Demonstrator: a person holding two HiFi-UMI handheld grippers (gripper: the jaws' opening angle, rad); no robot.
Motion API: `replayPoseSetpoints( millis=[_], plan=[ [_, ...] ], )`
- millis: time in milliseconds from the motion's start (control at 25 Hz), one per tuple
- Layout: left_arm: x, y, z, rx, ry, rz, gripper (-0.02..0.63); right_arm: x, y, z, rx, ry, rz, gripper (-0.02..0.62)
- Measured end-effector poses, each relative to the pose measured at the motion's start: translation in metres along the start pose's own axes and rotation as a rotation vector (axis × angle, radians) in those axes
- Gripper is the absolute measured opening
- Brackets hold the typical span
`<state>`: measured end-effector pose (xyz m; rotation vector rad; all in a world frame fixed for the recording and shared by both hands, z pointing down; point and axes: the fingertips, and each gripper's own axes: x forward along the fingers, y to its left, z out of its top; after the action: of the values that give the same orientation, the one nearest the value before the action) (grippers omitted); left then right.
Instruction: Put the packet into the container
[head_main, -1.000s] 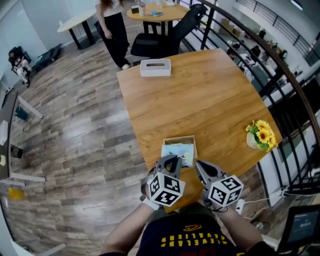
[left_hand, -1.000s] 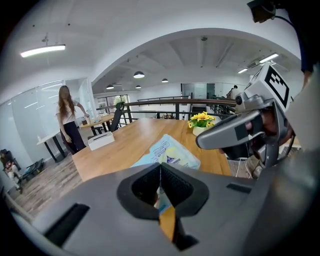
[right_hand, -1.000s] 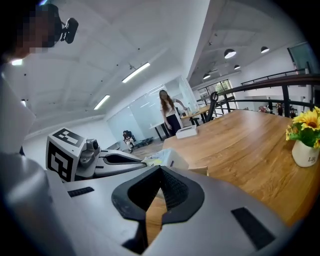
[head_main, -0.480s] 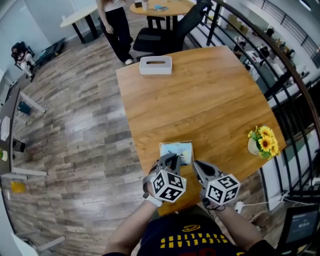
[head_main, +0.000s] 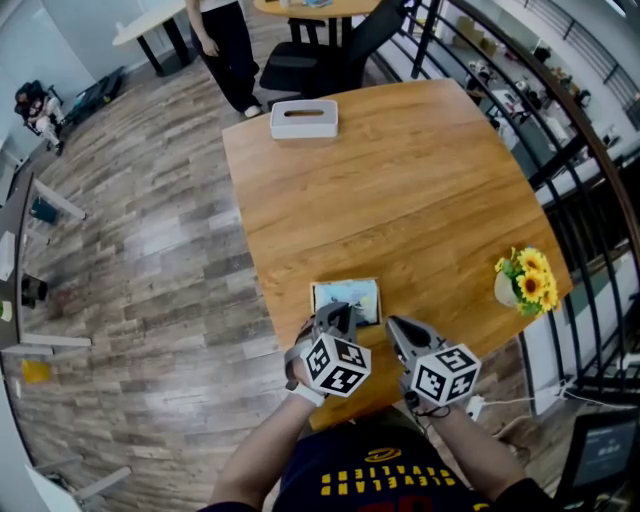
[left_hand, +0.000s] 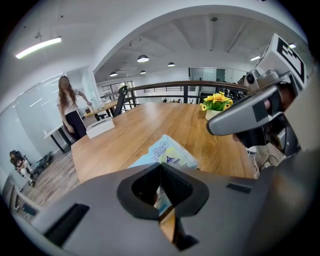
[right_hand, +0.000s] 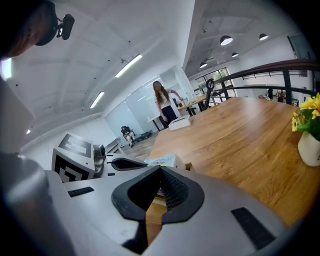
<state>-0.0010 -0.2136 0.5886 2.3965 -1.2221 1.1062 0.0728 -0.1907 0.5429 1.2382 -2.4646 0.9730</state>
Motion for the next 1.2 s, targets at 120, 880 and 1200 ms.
replayPoseSetpoints(
  millis=[120,880,1200],
  plan=[
    [0.003,-0.004,-0.002,0.007,0.013,-0.005,0.002,-0.001,-0.001,0.0,0.009,0.001,-0.002,0.009],
    [0.015,-0.001,-0.018,0.006,0.068,0.007,0.002,0.002,-0.013,-0.003,0.036,0.014,-0.024,0.009],
    [0.027,-0.008,-0.034,0.022,0.109,-0.004,0.002,0.001,-0.015,-0.007,0.041,0.021,-0.03,0.009]
  ],
)
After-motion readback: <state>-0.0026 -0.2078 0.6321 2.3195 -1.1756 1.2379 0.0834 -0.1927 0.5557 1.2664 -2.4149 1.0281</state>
